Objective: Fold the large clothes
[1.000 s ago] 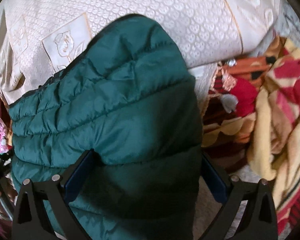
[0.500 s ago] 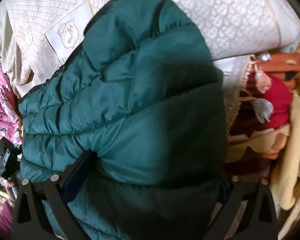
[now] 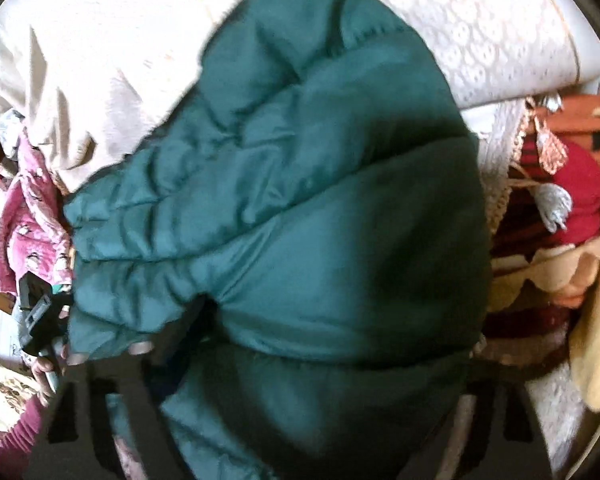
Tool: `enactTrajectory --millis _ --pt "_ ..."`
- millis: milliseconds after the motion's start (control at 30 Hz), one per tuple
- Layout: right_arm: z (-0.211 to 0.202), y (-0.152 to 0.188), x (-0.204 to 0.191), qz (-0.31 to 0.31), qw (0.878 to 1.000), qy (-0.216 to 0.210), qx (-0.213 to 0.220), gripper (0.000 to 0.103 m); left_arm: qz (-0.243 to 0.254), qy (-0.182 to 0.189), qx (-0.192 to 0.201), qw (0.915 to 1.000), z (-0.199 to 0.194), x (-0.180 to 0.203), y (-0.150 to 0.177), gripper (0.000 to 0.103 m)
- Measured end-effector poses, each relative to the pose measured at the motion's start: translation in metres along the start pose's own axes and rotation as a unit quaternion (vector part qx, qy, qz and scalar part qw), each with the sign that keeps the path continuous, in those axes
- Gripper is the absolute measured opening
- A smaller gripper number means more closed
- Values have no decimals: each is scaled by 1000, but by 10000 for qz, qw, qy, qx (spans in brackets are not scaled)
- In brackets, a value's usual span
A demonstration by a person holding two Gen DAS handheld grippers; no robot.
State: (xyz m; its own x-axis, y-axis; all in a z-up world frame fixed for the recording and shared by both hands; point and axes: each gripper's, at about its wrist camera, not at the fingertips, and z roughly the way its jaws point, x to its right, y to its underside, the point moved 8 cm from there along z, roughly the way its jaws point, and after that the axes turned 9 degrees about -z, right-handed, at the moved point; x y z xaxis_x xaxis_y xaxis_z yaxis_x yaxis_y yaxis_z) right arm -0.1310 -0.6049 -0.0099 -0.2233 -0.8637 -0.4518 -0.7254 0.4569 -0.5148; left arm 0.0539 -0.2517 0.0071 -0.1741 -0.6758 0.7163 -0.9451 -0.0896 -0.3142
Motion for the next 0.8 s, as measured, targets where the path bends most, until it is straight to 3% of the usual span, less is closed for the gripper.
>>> enactTrajectory --millis 67,167,267,433,567,733,800 --pt "-12 1 -6 39 9999 -88 99 58 11 63 8 10000 -6 5 2 23" --pt "-27 3 -15 66 9996 -220 167 49 151 72 29 9999 -20 15 7 19" --pt "-37 6 -30 -5 9995 -270 178 45 232 91 11 9997 -41 20 14 16" --pt "-66 26 -51 -18 9989 -438 178 44 280 271 -131 9992 -86 25 33 15" --pt "-85 60 -71 40 9982 -604 10 44 268 278 -307 9988 -125 14 54 15" --pt "-110 109 -92 21 9970 -734 -246 45 277 -19 -620 9977 -161 -2 91 17" --pt "-116 127 -91 39 9977 -590 -325 52 314 -328 -697 9965 -162 -14 101 23"
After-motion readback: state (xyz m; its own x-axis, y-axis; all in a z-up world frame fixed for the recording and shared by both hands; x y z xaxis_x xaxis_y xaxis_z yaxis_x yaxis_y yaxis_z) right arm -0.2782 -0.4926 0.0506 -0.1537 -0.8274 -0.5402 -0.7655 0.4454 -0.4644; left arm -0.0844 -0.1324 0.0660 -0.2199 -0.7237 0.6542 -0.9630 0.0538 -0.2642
